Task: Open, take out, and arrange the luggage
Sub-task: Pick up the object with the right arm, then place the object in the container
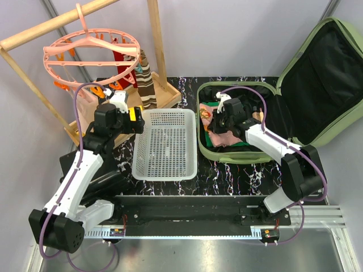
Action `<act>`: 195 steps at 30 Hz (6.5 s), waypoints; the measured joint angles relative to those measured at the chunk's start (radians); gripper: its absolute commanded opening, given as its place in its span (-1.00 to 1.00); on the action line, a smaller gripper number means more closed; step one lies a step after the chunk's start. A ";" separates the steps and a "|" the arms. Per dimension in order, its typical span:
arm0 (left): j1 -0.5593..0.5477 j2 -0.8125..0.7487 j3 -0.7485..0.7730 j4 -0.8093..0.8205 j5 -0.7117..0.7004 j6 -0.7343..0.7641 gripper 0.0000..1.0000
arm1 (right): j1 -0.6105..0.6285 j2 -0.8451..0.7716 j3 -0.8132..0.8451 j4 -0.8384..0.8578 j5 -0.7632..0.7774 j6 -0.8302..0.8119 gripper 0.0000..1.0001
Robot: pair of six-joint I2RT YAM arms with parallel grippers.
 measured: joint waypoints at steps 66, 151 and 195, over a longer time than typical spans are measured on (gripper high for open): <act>-0.373 0.303 0.009 0.247 0.076 -0.314 0.98 | -0.440 0.114 0.048 0.022 -0.491 -0.126 0.92; 0.001 -0.156 0.094 -0.058 0.173 -0.146 0.98 | 0.391 0.171 -0.034 0.424 0.206 0.607 -1.00; -0.001 -0.101 0.045 -0.056 0.069 -0.034 0.98 | 0.480 0.135 0.208 -0.107 0.156 0.004 0.83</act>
